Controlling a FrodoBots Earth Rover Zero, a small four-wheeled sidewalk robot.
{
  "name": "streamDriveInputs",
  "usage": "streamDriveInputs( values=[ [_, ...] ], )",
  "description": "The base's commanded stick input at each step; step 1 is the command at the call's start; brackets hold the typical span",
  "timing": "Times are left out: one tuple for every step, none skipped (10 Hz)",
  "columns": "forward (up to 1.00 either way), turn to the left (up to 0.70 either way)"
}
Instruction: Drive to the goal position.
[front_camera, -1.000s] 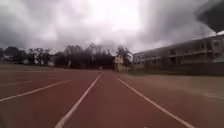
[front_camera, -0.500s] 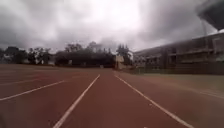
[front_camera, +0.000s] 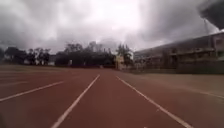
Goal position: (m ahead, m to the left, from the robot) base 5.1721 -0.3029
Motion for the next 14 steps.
streamDriveInputs(
  values=[
    [0.67, 0.0],
    [0.67, 0.0],
    [0.67, 0.0],
    [0.67, 0.0],
    [0.67, 0.0],
    [0.67, 0.0],
    [0.67, 0.0],
    [0.67, 0.0],
    [0.67, 0.0],
    [0.67, 0.0],
    [0.67, 0.0],
    [0.67, 0.0],
    [0.67, 0.0],
    [0.67, 0.0]
  ],
)
